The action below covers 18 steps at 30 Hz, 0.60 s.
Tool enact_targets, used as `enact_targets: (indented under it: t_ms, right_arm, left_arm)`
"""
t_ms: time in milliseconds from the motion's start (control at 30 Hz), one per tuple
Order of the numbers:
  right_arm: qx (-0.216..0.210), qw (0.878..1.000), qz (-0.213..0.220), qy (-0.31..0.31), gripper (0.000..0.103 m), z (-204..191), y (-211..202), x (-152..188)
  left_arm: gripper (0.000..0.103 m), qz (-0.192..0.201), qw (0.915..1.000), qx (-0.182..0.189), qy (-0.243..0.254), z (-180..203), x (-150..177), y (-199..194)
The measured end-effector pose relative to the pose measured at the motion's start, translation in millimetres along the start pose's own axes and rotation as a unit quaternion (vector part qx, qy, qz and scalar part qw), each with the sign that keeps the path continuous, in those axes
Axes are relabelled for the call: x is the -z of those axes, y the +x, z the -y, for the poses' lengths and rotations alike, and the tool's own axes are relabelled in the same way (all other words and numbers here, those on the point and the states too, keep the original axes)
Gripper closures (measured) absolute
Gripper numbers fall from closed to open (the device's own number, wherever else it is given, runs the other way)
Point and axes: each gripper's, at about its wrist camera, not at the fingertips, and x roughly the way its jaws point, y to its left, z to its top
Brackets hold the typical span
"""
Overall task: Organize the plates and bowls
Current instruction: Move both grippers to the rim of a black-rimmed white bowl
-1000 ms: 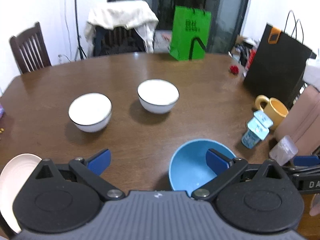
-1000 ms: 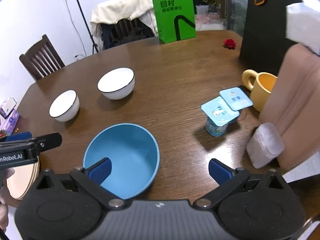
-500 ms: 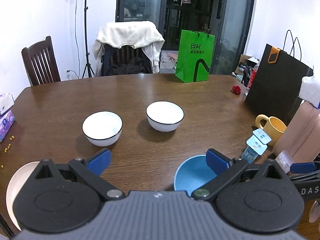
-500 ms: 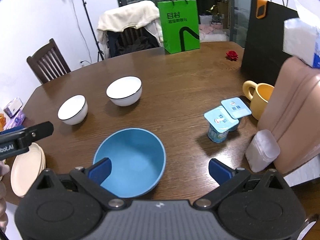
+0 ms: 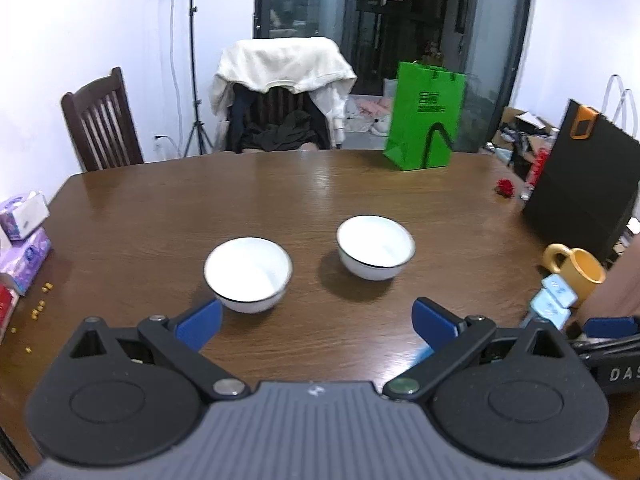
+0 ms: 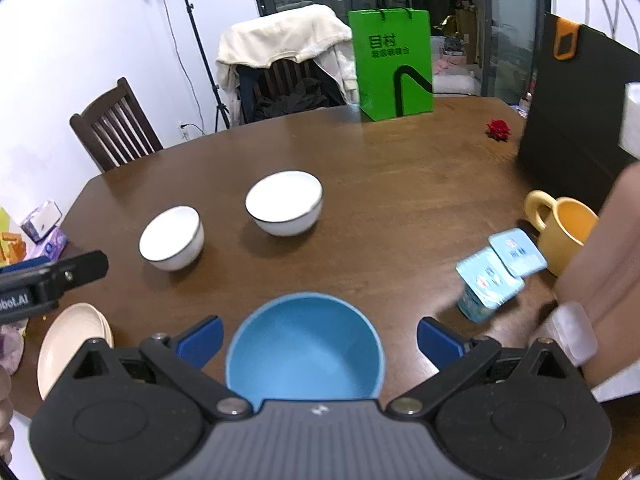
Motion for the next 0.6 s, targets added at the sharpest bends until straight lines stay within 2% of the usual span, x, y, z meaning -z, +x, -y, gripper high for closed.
enact_targets:
  t_ms: [167, 600]
  right_arm:
    - [-0.009, 1.000, -0.002, -0.016, 0.000, -23, 17, -20]
    - [-0.031, 0.997, -0.049, -0.047, 0.000, -78, 74, -58]
  left_arm:
    - [0.000, -0.009, 0.9997, -0.015, -0.016, -24, -9, 12]
    - [0.000, -0.034, 0.9966, -0.057, -0.050, -77, -28, 49]
